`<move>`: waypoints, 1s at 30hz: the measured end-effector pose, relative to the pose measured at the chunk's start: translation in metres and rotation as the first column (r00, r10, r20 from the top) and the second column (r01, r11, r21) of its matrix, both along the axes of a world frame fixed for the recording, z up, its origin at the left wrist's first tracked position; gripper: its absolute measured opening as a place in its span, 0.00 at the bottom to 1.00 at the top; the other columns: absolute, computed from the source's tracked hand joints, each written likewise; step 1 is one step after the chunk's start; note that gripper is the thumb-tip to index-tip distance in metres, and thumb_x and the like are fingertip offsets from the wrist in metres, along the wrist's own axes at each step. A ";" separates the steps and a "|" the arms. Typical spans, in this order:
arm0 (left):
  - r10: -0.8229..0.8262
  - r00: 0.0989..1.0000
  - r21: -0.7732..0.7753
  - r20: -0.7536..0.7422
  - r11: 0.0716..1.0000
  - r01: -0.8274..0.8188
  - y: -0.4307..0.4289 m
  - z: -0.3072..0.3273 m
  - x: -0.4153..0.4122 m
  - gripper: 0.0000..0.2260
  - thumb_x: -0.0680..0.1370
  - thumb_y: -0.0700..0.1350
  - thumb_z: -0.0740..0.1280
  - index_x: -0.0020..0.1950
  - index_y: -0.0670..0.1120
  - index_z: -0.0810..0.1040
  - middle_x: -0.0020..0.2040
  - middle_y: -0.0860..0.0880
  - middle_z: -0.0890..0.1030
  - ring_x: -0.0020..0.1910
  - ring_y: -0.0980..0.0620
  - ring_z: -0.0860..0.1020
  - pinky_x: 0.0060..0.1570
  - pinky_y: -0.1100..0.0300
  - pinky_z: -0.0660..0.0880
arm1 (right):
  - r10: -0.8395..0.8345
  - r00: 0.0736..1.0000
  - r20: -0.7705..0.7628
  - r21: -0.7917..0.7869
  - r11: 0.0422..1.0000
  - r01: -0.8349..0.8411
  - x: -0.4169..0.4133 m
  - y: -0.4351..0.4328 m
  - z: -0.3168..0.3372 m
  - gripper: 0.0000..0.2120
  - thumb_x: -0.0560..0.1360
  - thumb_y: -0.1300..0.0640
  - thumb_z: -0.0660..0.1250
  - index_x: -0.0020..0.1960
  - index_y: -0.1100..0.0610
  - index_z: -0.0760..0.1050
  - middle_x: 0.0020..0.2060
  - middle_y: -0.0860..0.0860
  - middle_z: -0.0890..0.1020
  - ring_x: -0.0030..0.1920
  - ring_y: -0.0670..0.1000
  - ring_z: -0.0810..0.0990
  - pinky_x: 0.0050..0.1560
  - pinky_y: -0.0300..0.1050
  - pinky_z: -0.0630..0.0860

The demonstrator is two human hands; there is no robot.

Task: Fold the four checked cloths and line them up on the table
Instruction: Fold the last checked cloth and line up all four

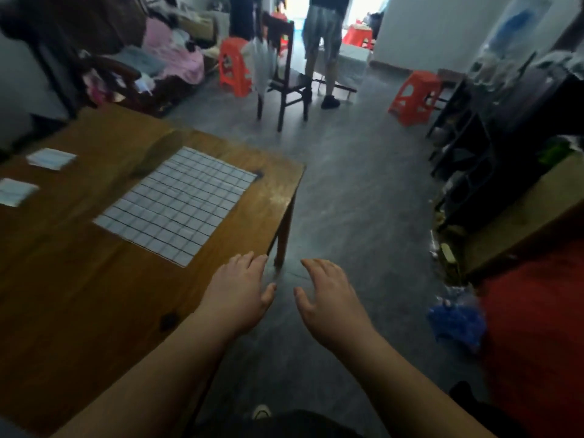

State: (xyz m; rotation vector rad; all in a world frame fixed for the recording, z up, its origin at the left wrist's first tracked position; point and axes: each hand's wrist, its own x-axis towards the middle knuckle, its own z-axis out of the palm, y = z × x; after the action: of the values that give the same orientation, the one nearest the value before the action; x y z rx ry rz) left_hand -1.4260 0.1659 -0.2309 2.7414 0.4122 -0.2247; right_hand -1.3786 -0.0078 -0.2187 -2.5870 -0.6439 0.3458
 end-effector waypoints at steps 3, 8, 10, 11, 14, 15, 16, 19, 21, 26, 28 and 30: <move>0.116 0.992 -0.050 -0.050 0.992 -0.118 0.043 -0.011 0.018 0.30 0.82 0.59 0.60 0.82 0.54 0.54 0.82 0.51 0.57 0.81 0.50 0.54 0.78 0.50 0.53 | 0.104 0.994 -0.017 0.009 0.995 -0.103 0.040 0.048 -0.004 0.28 0.82 0.45 0.61 0.80 0.48 0.60 0.77 0.47 0.65 0.77 0.48 0.59 0.79 0.48 0.57; 0.356 0.926 -0.078 -0.126 0.927 -0.367 0.115 -0.058 0.035 0.30 0.82 0.58 0.60 0.82 0.52 0.56 0.80 0.51 0.61 0.80 0.50 0.57 0.78 0.50 0.57 | 0.347 0.937 -0.044 -0.062 0.935 -0.349 0.113 0.136 -0.037 0.28 0.82 0.46 0.61 0.80 0.49 0.61 0.76 0.48 0.66 0.76 0.49 0.61 0.77 0.47 0.59; 0.433 0.890 -0.105 -0.139 0.888 -0.448 0.139 -0.075 0.047 0.29 0.83 0.58 0.60 0.81 0.52 0.57 0.80 0.52 0.62 0.79 0.51 0.57 0.77 0.51 0.57 | 0.433 0.898 -0.078 -0.081 0.895 -0.439 0.142 0.170 -0.051 0.28 0.82 0.47 0.61 0.80 0.49 0.60 0.77 0.48 0.66 0.77 0.49 0.60 0.77 0.47 0.57; 0.469 0.872 -0.113 -0.140 0.867 -0.485 0.150 -0.084 0.054 0.29 0.83 0.57 0.61 0.81 0.52 0.57 0.80 0.51 0.62 0.80 0.50 0.57 0.77 0.51 0.57 | 0.477 0.874 -0.095 -0.086 0.871 -0.484 0.157 0.186 -0.059 0.28 0.82 0.47 0.61 0.80 0.49 0.60 0.77 0.48 0.66 0.77 0.49 0.59 0.77 0.47 0.57; 0.586 0.797 -0.107 -0.146 0.791 -0.602 0.181 -0.112 0.081 0.28 0.83 0.54 0.61 0.81 0.50 0.57 0.81 0.50 0.60 0.81 0.49 0.54 0.79 0.49 0.56 | 0.605 0.782 -0.153 -0.100 0.777 -0.621 0.203 0.233 -0.089 0.28 0.82 0.48 0.60 0.80 0.49 0.59 0.77 0.48 0.65 0.78 0.50 0.58 0.78 0.50 0.58; 0.619 0.771 -0.110 -0.149 0.765 -0.635 0.190 -0.119 0.091 0.27 0.83 0.53 0.61 0.81 0.50 0.57 0.81 0.49 0.59 0.81 0.49 0.53 0.79 0.49 0.55 | 0.645 0.742 -0.182 -0.117 0.735 -0.668 0.219 0.247 -0.099 0.28 0.82 0.48 0.60 0.80 0.49 0.58 0.78 0.49 0.65 0.78 0.51 0.58 0.78 0.51 0.59; 0.651 0.744 -0.112 -0.148 0.737 -0.667 0.199 -0.127 0.099 0.27 0.84 0.52 0.60 0.82 0.49 0.58 0.82 0.49 0.58 0.81 0.48 0.52 0.79 0.49 0.54 | 0.688 0.696 -0.204 -0.141 0.683 -0.717 0.233 0.261 -0.109 0.28 0.82 0.48 0.59 0.80 0.50 0.58 0.78 0.49 0.65 0.78 0.52 0.58 0.78 0.52 0.60; 0.728 0.665 -0.134 -0.167 0.651 -0.747 0.217 -0.151 0.120 0.26 0.84 0.50 0.59 0.82 0.49 0.58 0.83 0.49 0.55 0.82 0.48 0.47 0.79 0.49 0.49 | 0.807 0.544 -0.230 -0.251 0.491 -0.834 0.267 0.299 -0.136 0.28 0.83 0.46 0.57 0.80 0.50 0.56 0.78 0.50 0.63 0.79 0.53 0.58 0.78 0.55 0.60; 0.748 0.633 -0.136 -0.200 0.619 -0.774 0.222 -0.167 0.125 0.26 0.85 0.49 0.59 0.82 0.49 0.57 0.83 0.49 0.53 0.82 0.48 0.45 0.79 0.49 0.48 | 0.876 0.428 -0.223 -0.286 0.361 -0.888 0.275 0.318 -0.152 0.28 0.83 0.46 0.57 0.81 0.50 0.55 0.79 0.50 0.62 0.79 0.53 0.58 0.78 0.56 0.57; 0.760 0.590 -0.075 -0.273 0.595 -0.800 0.210 -0.188 0.122 0.26 0.85 0.51 0.57 0.82 0.53 0.55 0.83 0.51 0.52 0.82 0.48 0.44 0.79 0.48 0.47 | 0.946 0.221 -0.238 -0.301 0.145 -0.943 0.281 0.340 -0.181 0.27 0.83 0.44 0.55 0.80 0.48 0.56 0.78 0.50 0.63 0.78 0.55 0.60 0.77 0.61 0.58; 0.789 0.559 -0.057 -0.254 0.564 -0.824 0.194 -0.186 0.116 0.25 0.85 0.51 0.56 0.82 0.55 0.57 0.83 0.52 0.55 0.82 0.47 0.46 0.79 0.47 0.45 | 0.959 0.194 -0.207 -0.316 0.123 -0.941 0.287 0.342 -0.186 0.25 0.82 0.44 0.56 0.78 0.47 0.59 0.76 0.49 0.65 0.77 0.54 0.61 0.77 0.63 0.58; 0.802 0.542 -0.023 -0.253 0.555 -0.832 0.174 -0.183 0.107 0.24 0.85 0.51 0.56 0.81 0.55 0.58 0.82 0.52 0.57 0.82 0.47 0.48 0.78 0.48 0.44 | 0.971 0.152 -0.183 -0.345 0.081 -0.935 0.291 0.346 -0.188 0.24 0.82 0.45 0.56 0.77 0.47 0.60 0.76 0.49 0.65 0.77 0.54 0.61 0.77 0.66 0.55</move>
State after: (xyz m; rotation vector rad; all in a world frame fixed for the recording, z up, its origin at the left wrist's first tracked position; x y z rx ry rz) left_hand -1.3187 0.3399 -0.4139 2.0712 1.6192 -0.2729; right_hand -1.0876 0.3382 -0.4066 -1.9801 -2.5911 0.8089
